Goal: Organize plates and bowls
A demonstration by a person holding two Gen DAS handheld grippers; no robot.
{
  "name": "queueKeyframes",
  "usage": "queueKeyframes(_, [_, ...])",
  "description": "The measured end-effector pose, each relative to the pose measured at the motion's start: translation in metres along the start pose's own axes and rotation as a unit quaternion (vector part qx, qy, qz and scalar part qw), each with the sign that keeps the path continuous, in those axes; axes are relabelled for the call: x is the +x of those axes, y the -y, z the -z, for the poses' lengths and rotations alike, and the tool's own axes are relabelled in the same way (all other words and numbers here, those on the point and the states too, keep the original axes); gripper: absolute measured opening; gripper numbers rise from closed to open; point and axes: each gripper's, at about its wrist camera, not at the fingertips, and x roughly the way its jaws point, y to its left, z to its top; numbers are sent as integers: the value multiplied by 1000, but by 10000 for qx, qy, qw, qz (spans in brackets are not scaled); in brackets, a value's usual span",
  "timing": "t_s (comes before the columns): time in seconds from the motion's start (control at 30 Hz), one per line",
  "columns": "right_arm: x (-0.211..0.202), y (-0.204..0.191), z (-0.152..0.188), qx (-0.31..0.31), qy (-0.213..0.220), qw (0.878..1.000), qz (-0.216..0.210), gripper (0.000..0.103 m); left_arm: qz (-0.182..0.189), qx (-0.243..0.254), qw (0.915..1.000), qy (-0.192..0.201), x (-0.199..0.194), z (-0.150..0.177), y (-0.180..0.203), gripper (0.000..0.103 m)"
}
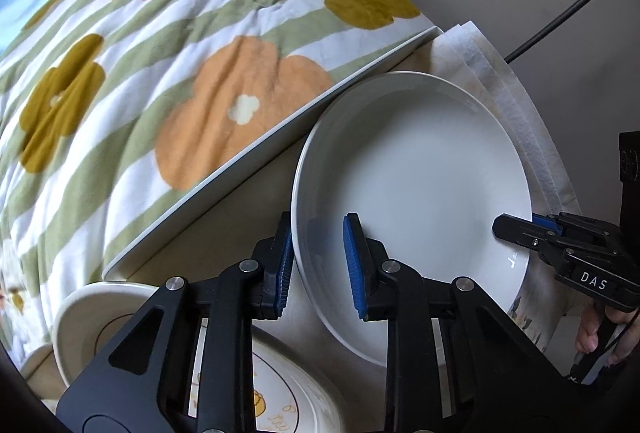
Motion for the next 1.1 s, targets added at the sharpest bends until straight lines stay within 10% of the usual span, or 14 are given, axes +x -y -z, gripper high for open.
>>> queueKeyframes(0.67, [-55, -17, 6, -919, 454, 9946, -137, 17, -336, -213, 9970, 662, -83, 23, 31, 22])
queueKeyframes(1.1, [-120, -80, 51, -2835, 192, 9532, -1037, 17, -1217, -2034, 9601, 1487, -203, 185, 50, 22])
